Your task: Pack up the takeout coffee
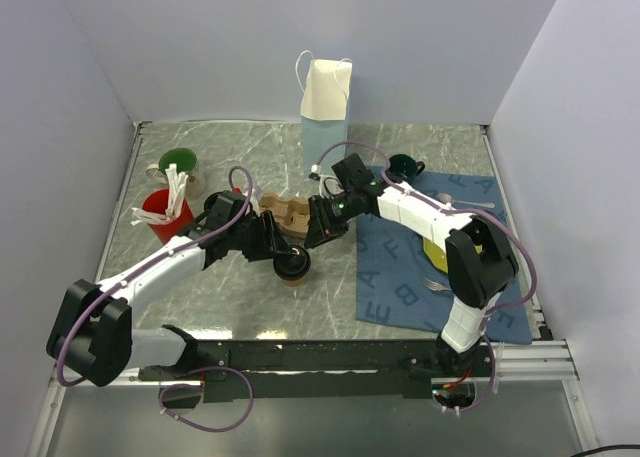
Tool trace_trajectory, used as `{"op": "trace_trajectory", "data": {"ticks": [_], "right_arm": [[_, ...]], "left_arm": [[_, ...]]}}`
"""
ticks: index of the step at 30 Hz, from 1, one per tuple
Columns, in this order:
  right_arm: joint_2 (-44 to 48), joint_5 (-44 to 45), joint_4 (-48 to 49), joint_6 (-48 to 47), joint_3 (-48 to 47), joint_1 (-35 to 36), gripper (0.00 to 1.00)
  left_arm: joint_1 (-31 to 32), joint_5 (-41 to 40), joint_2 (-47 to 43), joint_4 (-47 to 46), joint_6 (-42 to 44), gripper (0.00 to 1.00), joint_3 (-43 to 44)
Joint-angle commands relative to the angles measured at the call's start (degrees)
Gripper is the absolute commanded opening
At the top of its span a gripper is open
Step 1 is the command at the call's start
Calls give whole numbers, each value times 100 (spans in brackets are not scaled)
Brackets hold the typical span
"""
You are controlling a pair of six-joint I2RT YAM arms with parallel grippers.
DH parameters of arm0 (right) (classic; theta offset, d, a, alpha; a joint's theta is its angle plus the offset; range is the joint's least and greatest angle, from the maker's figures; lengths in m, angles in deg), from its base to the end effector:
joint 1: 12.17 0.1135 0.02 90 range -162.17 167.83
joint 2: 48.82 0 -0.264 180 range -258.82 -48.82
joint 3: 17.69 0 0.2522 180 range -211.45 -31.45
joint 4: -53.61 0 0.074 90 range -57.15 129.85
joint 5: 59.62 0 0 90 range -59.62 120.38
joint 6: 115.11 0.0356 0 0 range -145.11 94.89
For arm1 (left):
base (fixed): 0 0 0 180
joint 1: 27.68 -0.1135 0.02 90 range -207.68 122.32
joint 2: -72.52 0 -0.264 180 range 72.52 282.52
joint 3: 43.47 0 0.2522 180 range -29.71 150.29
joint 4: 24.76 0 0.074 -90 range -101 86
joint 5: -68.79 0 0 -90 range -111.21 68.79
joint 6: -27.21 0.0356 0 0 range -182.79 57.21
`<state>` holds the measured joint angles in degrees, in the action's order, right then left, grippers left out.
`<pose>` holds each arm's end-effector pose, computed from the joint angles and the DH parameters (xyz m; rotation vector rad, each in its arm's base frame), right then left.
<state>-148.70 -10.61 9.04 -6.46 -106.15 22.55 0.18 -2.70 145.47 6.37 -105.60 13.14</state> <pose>0.2899 0.2293 0.2400 -0.6720 2.5880 1.2521 0.2223 -0.1303 0.2155 -0.1723 2.5631 -0.9179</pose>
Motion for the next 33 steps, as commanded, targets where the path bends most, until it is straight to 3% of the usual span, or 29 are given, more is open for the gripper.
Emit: {"op": "trace_trajectory", "data": {"ticks": [1,17,25,30,33], "right_arm": [[-172,-84,-241,-354,-309,-18,34],[-515,-164,-163,-398,-177,-18,32],[-630,250,30,-249,323,-27,24],[-507,206,365,-134,833,-18,23],[-437,197,207,-213,616,-18,24]], "left_arm": [[88,-374,316,786,387,53,-304],[97,-365,396,584,194,53,-391],[106,-602,633,795,27,49,-400],[167,-699,343,698,-368,49,-690],[176,-708,194,733,-465,50,-708]]}}
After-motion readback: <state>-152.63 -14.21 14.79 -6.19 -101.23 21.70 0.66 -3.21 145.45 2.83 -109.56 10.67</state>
